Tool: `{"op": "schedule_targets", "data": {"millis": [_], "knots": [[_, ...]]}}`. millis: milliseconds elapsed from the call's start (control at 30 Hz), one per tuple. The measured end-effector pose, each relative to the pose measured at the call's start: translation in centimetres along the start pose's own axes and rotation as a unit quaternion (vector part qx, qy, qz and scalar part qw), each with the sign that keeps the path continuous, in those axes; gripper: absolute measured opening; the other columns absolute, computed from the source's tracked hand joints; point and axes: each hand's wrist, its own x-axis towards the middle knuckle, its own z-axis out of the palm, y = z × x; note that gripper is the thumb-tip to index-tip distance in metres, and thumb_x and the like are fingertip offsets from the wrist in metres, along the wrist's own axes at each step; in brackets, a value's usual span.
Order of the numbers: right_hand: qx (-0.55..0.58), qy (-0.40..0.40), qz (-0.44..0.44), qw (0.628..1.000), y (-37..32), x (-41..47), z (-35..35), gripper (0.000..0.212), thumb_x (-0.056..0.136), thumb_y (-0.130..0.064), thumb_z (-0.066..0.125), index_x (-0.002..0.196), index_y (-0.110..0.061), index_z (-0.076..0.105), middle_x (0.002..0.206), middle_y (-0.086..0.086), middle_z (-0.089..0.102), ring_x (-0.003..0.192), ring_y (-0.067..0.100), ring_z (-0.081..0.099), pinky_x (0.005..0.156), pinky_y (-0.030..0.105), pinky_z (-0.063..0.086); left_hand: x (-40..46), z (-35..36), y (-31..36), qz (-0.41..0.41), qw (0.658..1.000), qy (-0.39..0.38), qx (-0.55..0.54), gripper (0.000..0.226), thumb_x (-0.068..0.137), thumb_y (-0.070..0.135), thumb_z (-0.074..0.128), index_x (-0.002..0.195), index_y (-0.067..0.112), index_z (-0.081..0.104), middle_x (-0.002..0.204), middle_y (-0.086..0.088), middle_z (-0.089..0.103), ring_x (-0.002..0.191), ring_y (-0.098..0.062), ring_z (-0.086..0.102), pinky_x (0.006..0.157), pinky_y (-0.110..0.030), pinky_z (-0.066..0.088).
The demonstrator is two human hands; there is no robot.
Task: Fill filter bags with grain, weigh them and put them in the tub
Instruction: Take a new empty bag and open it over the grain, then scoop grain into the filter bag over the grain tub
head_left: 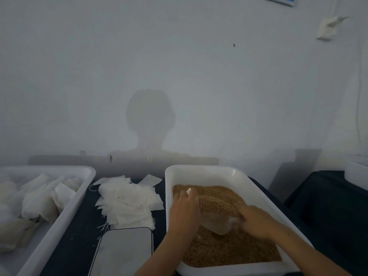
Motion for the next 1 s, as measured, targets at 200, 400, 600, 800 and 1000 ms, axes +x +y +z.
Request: {"op": "schedule_targets", "data": {"millis": [200, 400, 600, 800, 1000], "knots": [[-0.109, 0.006, 0.034, 0.993, -0.4, -0.2, -2.5, 0.033, 0.087, -0.03, 0.058, 0.062, -0.022, 0.038, 0.066, -0.009, 0.041, 0.053, 0.005, 0.037, 0.045, 0.018, 0.025, 0.0, 0.2, -0.3, -0.004, 0.999, 0.003, 0.032, 0.027, 0.1, 0.016, 0.032, 0.123, 0.019, 0.046, 0.124, 0.0, 0.047, 0.111, -0.013, 0.039, 0.088, -0.02, 0.036], [-0.063, 0.036, 0.02, 0.997, -3.8, 1.7, -0.3, 0.027, 0.091, -0.034, 0.054, 0.068, -0.022, 0.046, 0.073, -0.008, 0.047, 0.07, 0.01, 0.05, 0.053, 0.019, 0.034, 0.0, 0.1, -0.4, 0.002, 0.999, -0.012, 0.046, 0.025, 0.098, 0.013, 0.038, 0.119, 0.018, 0.05, 0.126, -0.001, 0.044, 0.115, -0.015, 0.037, 0.092, -0.021, 0.034], [0.009, 0.063, 0.004, 0.998, -4.1, 3.2, 2.1, 0.02, 0.096, -0.037, 0.047, 0.08, -0.025, 0.043, 0.078, -0.012, 0.047, 0.069, 0.003, 0.045, 0.052, 0.016, 0.029, -0.1, -0.2, -0.5, 0.014, 0.998, -0.039, 0.048, 0.028, 0.093, 0.005, 0.046, 0.117, 0.017, 0.054, 0.126, -0.002, 0.045, 0.116, -0.017, 0.037, 0.091, -0.023, 0.038], [0.057, 0.106, 0.007, 0.993, -2.1, 1.7, 1.6, 0.023, 0.096, -0.04, 0.046, 0.074, -0.034, 0.041, 0.074, -0.014, 0.051, 0.066, -0.004, 0.048, 0.055, 0.012, 0.033, 0.1, -0.2, -0.4, 0.021, 0.995, -0.05, 0.082, 0.033, 0.093, 0.001, 0.045, 0.121, 0.014, 0.054, 0.129, -0.003, 0.042, 0.12, -0.02, 0.035, 0.094, -0.026, 0.036], [0.083, 0.123, 0.034, 0.988, 0.8, -0.7, -2.1, 0.023, 0.085, -0.031, 0.065, 0.072, -0.027, 0.047, 0.073, -0.009, 0.058, 0.061, 0.0, 0.052, 0.056, 0.015, 0.041, 0.3, -0.1, -0.5, 0.041, 0.99, -0.082, 0.104, 0.032, 0.09, -0.002, 0.05, 0.118, 0.01, 0.059, 0.125, -0.005, 0.045, 0.12, -0.021, 0.036, 0.093, -0.029, 0.04]]}}
